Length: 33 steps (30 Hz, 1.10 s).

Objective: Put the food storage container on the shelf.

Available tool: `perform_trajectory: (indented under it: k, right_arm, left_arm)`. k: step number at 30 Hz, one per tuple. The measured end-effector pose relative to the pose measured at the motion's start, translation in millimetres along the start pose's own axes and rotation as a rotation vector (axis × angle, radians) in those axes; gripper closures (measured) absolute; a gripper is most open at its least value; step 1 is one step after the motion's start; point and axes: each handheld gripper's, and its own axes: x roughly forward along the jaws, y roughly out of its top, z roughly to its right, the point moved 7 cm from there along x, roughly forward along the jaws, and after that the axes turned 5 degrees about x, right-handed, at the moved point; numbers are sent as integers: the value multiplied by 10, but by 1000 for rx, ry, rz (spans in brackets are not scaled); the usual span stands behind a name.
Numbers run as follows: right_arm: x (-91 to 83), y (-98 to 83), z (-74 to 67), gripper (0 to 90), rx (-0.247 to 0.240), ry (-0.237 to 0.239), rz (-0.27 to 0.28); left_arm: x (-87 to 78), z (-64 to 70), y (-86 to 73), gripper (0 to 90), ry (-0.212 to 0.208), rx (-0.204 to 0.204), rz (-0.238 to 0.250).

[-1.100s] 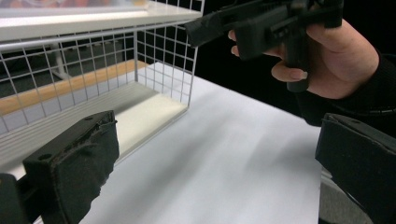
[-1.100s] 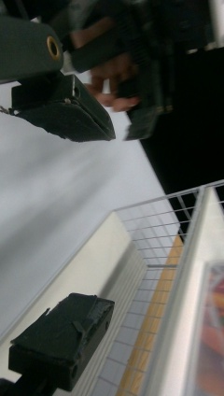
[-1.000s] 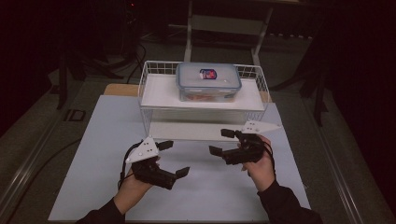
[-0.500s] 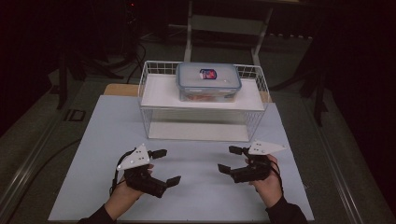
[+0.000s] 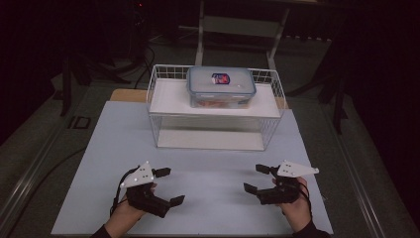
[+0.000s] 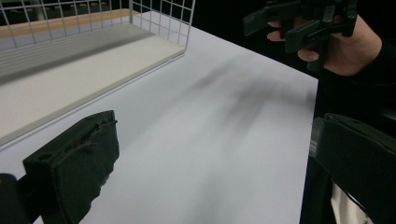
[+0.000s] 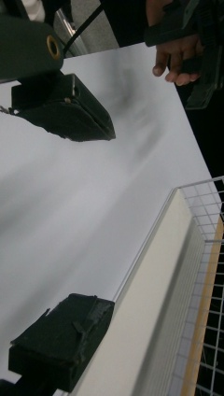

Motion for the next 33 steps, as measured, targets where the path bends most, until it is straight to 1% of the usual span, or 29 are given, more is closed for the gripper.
perform_trajectory:
  k: [4,5,6,7,8,10,12,14,15,17,19,20,22,25,27,33]
  right_arm:
    - [-72,-113,43,147,7,-20,-7]
    - [-72,-113,43,147,7,-20,-7]
    - [-85,-132,51,147,11,-21,-4]
    - [-121,-200,85,145,17,-32,-14]
    - [-137,-224,98,145,15,-39,-13]
    - [-158,-272,123,144,16,-46,-22]
    - [-174,-311,148,143,15,-48,-27]
    - [-185,-341,174,144,22,-54,-29]
    - [-187,-354,182,143,28,-53,-32]
    - [-184,-377,199,144,25,-59,-34]
    - [-177,-389,207,143,31,-52,-38]
    - [-174,-393,213,143,33,-55,-39]
    - [-164,-401,221,144,37,-52,-40]
    - [-152,-416,236,143,44,-48,-47]
    - [-148,-419,236,144,50,-43,-48]
    - [-138,-424,235,144,50,-41,-49]
  left_arm:
    - [-52,-26,-69,0,16,-9,-2]
    - [-52,-26,-69,0,16,-9,-2]
    - [-80,-50,-112,0,26,-8,4]
    - [-87,-63,-133,0,33,-8,-1]
    - [-91,-75,-153,0,37,-5,-6]
    - [-89,-91,-189,0,41,-6,-11]
    - [-78,-90,-218,0,31,-8,-13]
    - [-62,-88,-244,0,30,4,-24]
    - [-57,-85,-254,0,26,8,-23]
    - [-53,-96,-280,0,27,10,-28]
    - [-56,-117,-301,0,28,9,-22]
    - [-58,-130,-313,0,34,5,-27]
    - [-65,-152,-320,0,35,-10,-16]
    - [-66,-185,-328,0,47,-16,-14]
    - [-62,-192,-327,0,43,-27,-8]
    - [-50,-191,-323,0,37,-31,-6]
